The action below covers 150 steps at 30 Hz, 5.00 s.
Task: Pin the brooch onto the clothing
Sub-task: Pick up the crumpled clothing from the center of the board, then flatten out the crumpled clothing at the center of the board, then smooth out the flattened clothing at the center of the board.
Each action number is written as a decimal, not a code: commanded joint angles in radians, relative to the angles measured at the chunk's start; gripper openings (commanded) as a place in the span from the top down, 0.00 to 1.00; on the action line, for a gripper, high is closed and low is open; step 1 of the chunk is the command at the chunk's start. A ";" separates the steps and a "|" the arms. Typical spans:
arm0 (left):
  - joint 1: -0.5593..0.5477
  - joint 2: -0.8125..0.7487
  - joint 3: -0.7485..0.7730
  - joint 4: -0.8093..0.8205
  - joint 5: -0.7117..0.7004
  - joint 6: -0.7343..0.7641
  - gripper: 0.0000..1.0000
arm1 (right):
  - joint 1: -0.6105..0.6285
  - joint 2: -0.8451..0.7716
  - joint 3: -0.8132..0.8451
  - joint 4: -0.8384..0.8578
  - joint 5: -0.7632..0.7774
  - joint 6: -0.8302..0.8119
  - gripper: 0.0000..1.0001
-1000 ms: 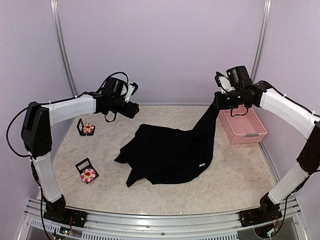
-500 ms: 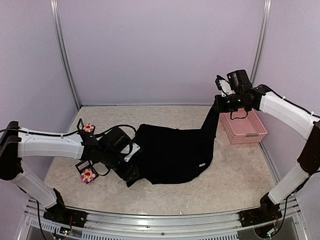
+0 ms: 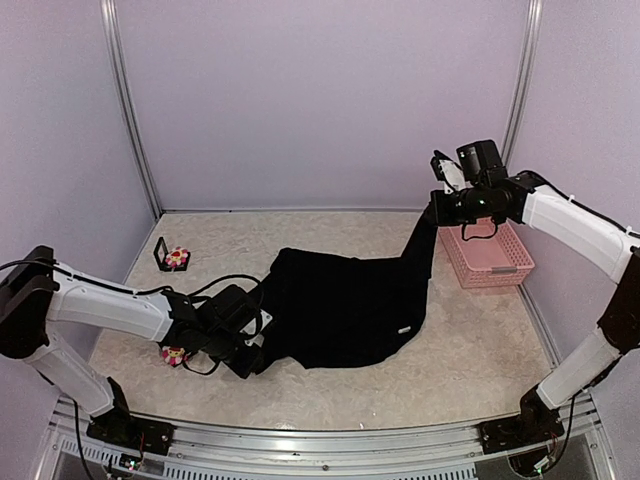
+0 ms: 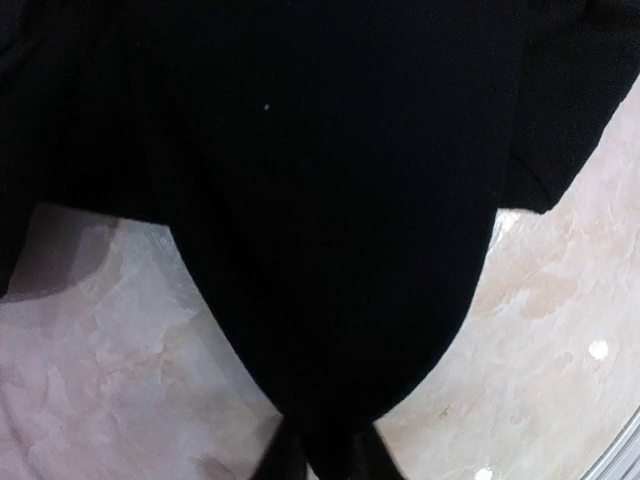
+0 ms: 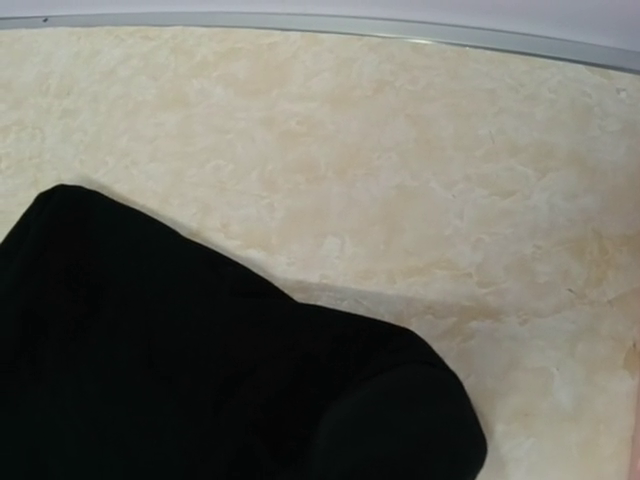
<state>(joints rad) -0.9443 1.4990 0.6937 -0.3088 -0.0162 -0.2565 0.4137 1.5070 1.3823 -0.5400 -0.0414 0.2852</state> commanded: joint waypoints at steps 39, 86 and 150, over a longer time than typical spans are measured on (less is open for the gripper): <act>-0.130 -0.366 1.105 -0.482 -0.734 0.501 1.00 | -0.002 -0.402 0.735 -0.110 -0.101 -0.231 1.00; 0.700 0.908 1.457 -0.238 -0.333 0.325 0.02 | -0.179 0.997 1.046 0.227 0.010 0.011 0.02; -0.057 0.290 0.576 0.272 0.056 0.623 1.00 | 0.197 -0.235 -0.108 -0.413 -0.102 0.254 1.00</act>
<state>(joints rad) -1.0779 1.7283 1.2324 -0.0639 0.0250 0.4126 0.6231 1.1973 1.2045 -0.9565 -0.1066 0.6369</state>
